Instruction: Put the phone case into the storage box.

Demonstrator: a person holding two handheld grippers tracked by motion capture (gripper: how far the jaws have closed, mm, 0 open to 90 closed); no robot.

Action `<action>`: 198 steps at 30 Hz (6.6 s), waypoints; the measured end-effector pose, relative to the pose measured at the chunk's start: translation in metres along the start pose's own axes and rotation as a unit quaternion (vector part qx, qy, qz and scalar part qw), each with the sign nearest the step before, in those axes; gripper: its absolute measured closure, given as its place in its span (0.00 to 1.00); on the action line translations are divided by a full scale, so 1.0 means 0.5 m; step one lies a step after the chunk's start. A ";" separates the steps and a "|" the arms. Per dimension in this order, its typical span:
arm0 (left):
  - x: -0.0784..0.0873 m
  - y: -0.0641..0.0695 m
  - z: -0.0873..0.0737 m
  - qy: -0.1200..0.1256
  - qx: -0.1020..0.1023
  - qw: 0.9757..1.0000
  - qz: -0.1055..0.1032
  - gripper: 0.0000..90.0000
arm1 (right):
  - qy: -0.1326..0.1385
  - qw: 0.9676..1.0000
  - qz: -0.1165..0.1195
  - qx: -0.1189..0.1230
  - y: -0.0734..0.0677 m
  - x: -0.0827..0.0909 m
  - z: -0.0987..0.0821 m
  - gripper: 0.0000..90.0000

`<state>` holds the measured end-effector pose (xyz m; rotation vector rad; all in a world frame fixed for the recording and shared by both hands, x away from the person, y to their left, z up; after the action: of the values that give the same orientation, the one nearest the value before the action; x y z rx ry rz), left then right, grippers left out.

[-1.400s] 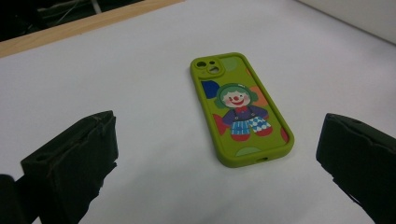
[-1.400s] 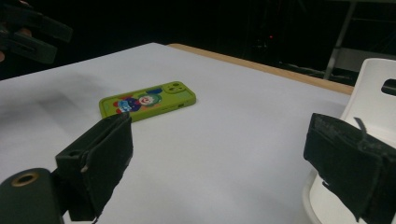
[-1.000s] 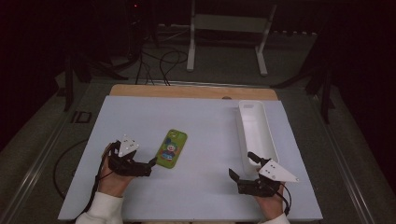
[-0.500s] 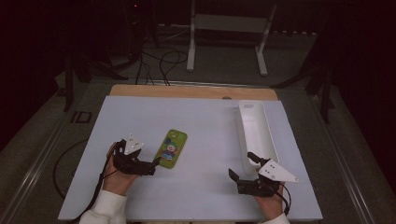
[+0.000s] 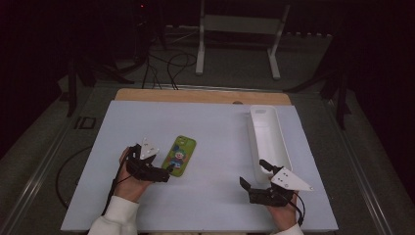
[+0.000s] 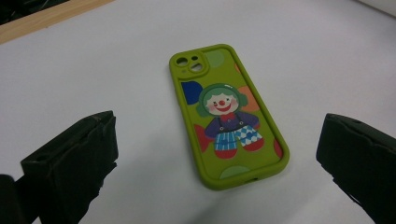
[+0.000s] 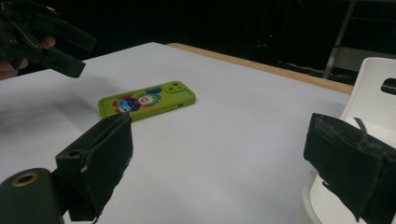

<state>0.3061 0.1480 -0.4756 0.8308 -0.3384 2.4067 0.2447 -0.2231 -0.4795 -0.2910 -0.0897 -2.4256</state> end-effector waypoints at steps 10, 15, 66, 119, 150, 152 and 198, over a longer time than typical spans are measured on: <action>-0.020 0.008 0.008 -0.012 0.000 1.000 -0.003 0.00 | -0.001 1.000 0.000 0.001 0.000 0.000 0.000 0.09; -0.030 0.011 0.011 -0.024 -0.003 1.000 -0.003 0.00 | -0.001 1.000 -0.001 0.000 0.000 0.000 0.000 0.09; -0.120 0.026 0.014 -0.094 0.014 0.995 0.002 0.00 | -0.001 1.000 -0.001 0.000 0.000 0.000 0.000 0.09; -0.176 0.022 -0.003 -0.140 0.037 0.989 -0.013 0.10 | -0.001 1.000 -0.002 0.003 0.000 0.001 -0.001 0.09; -0.137 0.017 0.021 -0.117 0.002 0.993 -0.007 0.18 | 0.001 1.000 -0.001 -0.003 0.000 -0.002 -0.001 0.09; -0.134 0.017 0.023 -0.111 0.003 0.994 -0.004 0.18 | 0.000 1.000 0.000 -0.003 0.000 -0.003 -0.002 0.09; -0.056 0.029 0.065 -0.021 -0.026 0.999 0.019 0.18 | 0.000 1.000 -0.007 -0.019 0.010 -0.003 -0.004 0.09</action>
<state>0.3314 0.1112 -0.4688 0.8607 -0.4349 2.4081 0.2488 -0.2262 -0.4821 -0.3095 -0.0469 -2.4439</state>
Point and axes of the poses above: each handheld gripper's, and its own axes: x roughly backward along the jaws, z roughly out of its top, y roughly to its right, the point moved 2 cm from there along -x, roughly forward along the jaws, and after that the axes turned 2 degrees about y, right-handed, at the moved point
